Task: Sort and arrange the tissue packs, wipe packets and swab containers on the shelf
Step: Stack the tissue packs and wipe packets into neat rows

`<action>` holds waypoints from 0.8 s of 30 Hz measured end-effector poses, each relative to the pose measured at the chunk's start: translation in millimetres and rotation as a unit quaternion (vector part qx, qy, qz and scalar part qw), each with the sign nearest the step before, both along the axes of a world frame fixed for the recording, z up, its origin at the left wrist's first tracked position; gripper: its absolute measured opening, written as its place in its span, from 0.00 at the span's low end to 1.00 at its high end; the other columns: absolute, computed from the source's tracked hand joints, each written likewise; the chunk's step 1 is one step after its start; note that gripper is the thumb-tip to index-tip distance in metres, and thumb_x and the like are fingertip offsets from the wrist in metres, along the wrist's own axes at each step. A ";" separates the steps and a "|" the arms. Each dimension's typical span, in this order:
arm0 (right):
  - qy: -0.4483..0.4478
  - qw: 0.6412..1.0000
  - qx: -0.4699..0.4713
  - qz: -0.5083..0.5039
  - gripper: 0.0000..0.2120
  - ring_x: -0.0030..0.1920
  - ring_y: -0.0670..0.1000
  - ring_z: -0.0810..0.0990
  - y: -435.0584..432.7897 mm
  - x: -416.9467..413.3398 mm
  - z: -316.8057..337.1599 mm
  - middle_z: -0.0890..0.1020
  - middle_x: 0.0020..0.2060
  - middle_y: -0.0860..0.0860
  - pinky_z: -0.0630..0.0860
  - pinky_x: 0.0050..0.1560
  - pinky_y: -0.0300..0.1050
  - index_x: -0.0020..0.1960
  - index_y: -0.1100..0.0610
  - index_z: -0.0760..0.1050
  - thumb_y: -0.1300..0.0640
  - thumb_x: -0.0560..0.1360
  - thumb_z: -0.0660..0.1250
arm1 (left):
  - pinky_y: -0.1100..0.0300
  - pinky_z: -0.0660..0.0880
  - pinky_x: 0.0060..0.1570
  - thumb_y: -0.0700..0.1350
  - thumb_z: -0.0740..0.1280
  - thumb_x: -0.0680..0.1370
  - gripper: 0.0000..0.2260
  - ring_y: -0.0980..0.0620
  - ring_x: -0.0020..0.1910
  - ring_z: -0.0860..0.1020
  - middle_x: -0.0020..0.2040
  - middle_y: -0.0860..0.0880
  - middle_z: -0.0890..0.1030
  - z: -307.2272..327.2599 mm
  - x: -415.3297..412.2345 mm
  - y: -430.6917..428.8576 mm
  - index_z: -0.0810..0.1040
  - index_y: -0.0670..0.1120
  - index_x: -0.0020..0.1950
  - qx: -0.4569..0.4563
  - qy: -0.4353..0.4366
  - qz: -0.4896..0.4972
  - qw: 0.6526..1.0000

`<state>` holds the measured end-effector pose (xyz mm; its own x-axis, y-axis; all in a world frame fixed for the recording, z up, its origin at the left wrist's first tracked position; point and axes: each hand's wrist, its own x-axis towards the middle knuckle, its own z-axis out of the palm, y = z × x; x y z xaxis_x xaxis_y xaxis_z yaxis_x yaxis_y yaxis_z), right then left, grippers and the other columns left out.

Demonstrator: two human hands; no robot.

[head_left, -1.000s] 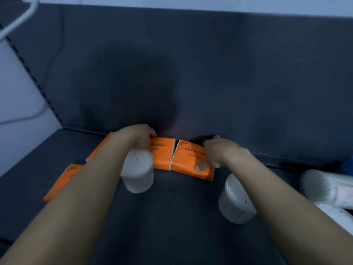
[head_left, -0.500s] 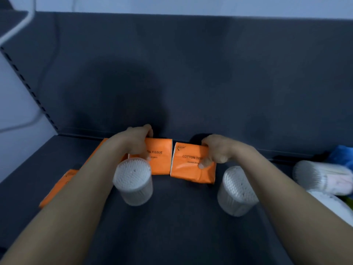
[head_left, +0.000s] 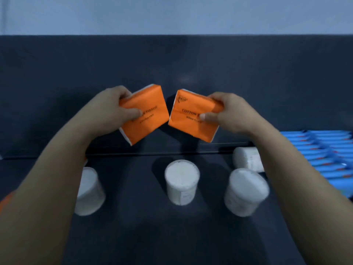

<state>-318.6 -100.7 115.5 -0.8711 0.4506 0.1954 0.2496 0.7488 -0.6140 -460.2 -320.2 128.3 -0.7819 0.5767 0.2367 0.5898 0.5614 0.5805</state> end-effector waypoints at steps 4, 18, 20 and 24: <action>0.033 0.997 0.023 -0.072 0.18 0.47 0.50 0.75 49.1 81.2 6.6 0.78 0.46 0.50 0.67 0.45 0.39 0.59 0.53 0.75 0.54 0.71 0.72 | 0.61 0.69 0.38 0.49 0.68 0.73 0.11 0.55 0.41 0.75 0.49 0.50 0.77 6.0 62.8 65.9 0.74 0.48 0.53 0.035 0.020 -0.044 0.998; 0.007 0.938 0.060 -0.342 0.15 0.46 0.51 0.76 214.9 472.6 2.6 0.77 0.42 0.50 0.65 0.42 0.40 0.54 0.53 0.76 0.56 0.69 0.73 | 0.65 0.69 0.36 0.45 0.70 0.71 0.09 0.51 0.40 0.75 0.44 0.49 0.78 2.7 382.4 340.7 0.74 0.48 0.50 0.052 0.044 -0.301 0.951; -0.001 0.922 0.060 -0.382 0.13 0.47 0.53 0.76 227.4 517.8 -0.7 0.76 0.42 0.51 0.63 0.40 0.39 0.52 0.54 0.76 0.56 0.69 0.73 | 0.62 0.69 0.36 0.46 0.69 0.71 0.10 0.52 0.40 0.75 0.44 0.50 0.77 3.0 420.4 370.5 0.75 0.47 0.50 0.048 0.037 -0.342 0.938; -0.007 0.887 0.049 -0.459 0.20 0.50 0.53 0.75 246.6 588.4 -8.3 0.76 0.47 0.51 0.64 0.45 0.40 0.60 0.53 0.75 0.55 0.69 0.73 | 0.54 0.74 0.44 0.49 0.69 0.72 0.11 0.51 0.46 0.77 0.48 0.52 0.78 -0.6 485.0 420.9 0.74 0.51 0.53 0.035 0.020 -0.418 0.908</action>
<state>269.9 146.0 107.1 -0.1488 0.9528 0.2646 0.7892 0.2756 -0.5489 24.8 100.7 127.7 -0.0690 0.9472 0.3131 0.8140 -0.1279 0.5666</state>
